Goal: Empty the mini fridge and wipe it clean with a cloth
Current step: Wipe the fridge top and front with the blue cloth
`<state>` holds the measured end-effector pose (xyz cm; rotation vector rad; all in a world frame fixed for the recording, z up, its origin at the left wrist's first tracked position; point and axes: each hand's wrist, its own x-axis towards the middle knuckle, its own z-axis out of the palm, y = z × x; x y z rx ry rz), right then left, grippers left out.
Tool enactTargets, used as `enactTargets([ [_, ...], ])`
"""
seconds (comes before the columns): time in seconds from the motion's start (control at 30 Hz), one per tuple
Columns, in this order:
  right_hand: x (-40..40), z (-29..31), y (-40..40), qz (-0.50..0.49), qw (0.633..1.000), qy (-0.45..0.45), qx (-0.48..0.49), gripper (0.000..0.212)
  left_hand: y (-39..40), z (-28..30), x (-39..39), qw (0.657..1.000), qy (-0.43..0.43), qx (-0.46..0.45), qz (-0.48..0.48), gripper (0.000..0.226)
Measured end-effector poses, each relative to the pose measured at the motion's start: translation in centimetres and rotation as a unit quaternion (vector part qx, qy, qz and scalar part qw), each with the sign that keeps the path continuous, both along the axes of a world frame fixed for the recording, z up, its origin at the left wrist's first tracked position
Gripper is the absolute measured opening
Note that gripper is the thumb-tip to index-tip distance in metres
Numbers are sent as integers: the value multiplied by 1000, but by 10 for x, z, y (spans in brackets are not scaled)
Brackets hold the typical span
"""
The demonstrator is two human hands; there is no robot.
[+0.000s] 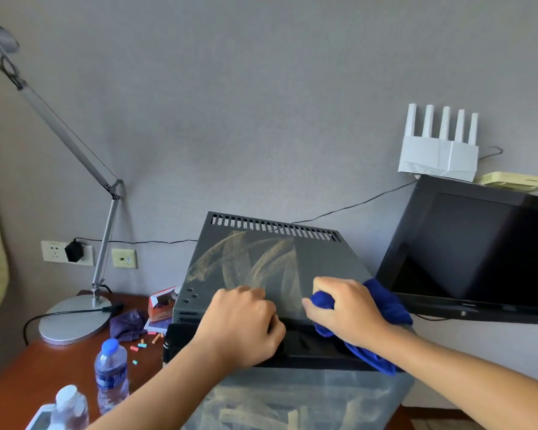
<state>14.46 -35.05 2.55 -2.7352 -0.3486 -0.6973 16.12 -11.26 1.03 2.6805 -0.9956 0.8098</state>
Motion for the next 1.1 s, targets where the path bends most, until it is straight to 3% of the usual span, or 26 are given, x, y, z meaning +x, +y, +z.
enactTargets([
  [0.23, 63, 9, -5, -55, 997, 38, -35, 42, -2, -7, 4, 1000, -7, -17, -17, 34],
  [0.47, 179, 19, -15, -142, 988, 49, -32, 29, -1, -3, 2, 999, -12, -26, -18, 38],
  [0.67, 238, 20, -22, -159, 984, 67, -42, 21, -1, 2, 1, 1000, 11, -14, -11, 39],
  [0.87, 218, 21, -12, -159, 984, 67, -43, 21, 0, 3, 2, 1000, 30, -6, -1, 41],
  [1.1, 132, 22, 11, -132, 988, 73, -23, 31, -4, 9, -6, 999, 34, -1, 30, 44],
])
